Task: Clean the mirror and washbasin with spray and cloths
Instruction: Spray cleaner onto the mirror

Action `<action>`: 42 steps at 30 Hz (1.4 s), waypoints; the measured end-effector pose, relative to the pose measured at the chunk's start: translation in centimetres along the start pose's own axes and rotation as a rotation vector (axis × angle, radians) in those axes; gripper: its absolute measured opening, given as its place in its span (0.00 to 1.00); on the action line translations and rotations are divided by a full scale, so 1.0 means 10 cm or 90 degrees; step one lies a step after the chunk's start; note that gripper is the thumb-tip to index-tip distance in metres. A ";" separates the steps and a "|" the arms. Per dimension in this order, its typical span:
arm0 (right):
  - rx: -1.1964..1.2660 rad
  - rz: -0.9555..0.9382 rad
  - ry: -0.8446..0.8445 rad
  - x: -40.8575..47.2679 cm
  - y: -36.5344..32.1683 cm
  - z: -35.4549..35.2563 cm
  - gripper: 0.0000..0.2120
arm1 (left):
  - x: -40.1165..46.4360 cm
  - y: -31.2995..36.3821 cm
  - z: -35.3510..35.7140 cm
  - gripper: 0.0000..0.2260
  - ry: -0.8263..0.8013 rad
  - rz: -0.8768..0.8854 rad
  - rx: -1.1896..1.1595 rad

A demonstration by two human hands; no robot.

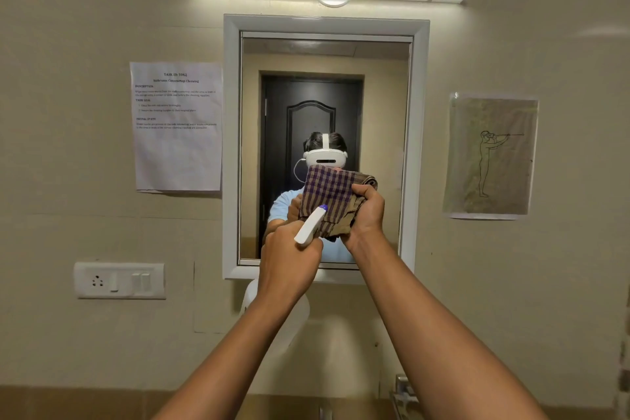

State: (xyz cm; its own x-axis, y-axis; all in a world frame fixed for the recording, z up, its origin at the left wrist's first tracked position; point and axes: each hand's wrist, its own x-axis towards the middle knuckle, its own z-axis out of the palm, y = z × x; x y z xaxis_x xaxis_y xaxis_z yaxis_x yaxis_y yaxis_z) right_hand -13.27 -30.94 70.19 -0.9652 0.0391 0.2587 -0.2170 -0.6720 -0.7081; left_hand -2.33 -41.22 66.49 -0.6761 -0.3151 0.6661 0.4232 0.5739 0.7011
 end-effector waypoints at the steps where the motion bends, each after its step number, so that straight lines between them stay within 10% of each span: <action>1: -0.006 0.002 0.005 0.01 0.00 -0.01 0.19 | 0.00 0.00 -0.01 0.04 0.008 -0.009 -0.007; 42: 0.055 0.037 0.046 -0.03 -0.14 -0.06 0.19 | 0.31 -0.01 -0.32 0.01 0.102 -0.023 -0.059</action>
State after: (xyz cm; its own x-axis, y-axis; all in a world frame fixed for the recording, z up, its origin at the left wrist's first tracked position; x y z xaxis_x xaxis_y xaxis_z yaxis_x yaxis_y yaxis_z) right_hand -12.79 -29.61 70.75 -0.9844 0.0495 0.1686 -0.1501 -0.7359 -0.6603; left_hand -2.59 -44.67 69.32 -0.5902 -0.4549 0.6669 0.4592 0.4903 0.7408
